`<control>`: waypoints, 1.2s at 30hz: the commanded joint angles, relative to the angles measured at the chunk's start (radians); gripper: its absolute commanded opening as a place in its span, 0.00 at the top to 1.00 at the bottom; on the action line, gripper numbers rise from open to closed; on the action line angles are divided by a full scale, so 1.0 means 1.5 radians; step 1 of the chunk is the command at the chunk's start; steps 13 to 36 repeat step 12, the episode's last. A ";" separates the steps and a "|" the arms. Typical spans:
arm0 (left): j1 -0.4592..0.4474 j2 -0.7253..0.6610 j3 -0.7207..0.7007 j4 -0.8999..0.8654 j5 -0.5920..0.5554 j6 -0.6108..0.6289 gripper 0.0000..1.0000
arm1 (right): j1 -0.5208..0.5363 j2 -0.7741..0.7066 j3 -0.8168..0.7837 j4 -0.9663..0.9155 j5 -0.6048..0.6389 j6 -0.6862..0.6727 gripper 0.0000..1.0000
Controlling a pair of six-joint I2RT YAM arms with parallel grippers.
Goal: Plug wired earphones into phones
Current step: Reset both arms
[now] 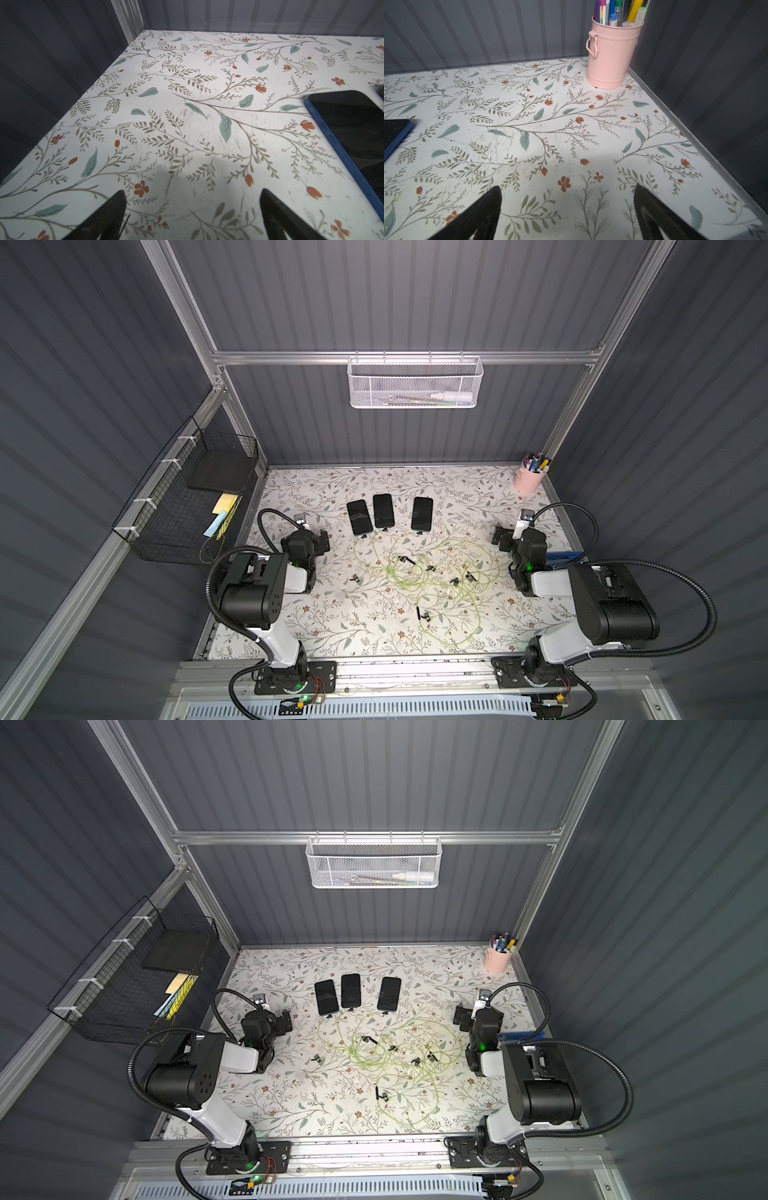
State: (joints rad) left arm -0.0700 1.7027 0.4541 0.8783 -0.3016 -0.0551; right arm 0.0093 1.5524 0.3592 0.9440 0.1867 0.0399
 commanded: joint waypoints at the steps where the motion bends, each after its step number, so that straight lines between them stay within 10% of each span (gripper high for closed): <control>1: 0.002 0.002 0.004 0.022 0.003 0.010 0.00 | 0.003 -0.004 -0.002 0.017 0.017 0.005 0.01; 36: 0.002 0.003 0.004 0.020 0.003 0.009 0.01 | 0.008 -0.005 0.003 0.007 0.032 0.003 0.01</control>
